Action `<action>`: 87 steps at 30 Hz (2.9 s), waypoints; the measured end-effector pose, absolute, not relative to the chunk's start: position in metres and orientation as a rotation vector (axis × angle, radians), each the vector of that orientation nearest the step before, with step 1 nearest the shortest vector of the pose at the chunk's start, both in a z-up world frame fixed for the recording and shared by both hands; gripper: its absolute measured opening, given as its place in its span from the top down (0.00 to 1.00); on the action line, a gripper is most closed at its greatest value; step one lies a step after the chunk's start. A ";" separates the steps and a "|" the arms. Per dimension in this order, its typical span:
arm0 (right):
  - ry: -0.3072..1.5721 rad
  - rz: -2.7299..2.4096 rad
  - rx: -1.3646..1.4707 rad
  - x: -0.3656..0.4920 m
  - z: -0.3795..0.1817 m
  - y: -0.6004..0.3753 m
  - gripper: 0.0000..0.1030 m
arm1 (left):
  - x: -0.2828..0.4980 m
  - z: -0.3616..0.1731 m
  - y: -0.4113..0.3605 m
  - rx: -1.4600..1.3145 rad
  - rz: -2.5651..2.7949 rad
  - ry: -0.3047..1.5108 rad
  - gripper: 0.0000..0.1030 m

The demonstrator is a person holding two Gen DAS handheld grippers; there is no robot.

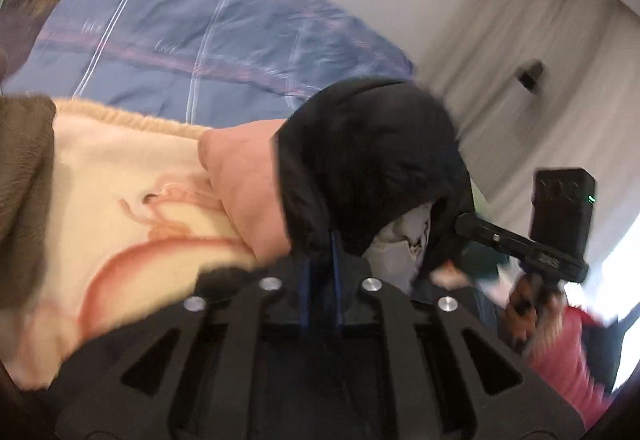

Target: Fold large clothes

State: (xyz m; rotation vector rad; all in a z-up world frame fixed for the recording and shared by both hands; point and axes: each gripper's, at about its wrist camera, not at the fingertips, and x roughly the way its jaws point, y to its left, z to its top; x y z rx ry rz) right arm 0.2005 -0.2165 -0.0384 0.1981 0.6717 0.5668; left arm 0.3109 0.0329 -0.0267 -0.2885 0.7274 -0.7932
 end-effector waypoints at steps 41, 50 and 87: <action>0.932 0.300 0.325 0.117 -0.155 -0.127 0.45 | 0.093 -0.083 0.205 -0.353 -0.189 0.807 0.23; 0.862 0.301 0.238 0.110 -0.187 -0.114 0.39 | 0.109 -0.126 0.391 -0.659 0.352 0.804 0.09; 0.830 0.356 0.714 0.085 -0.156 -0.204 0.32 | 0.112 -0.055 -0.004 0.141 -0.498 0.689 0.23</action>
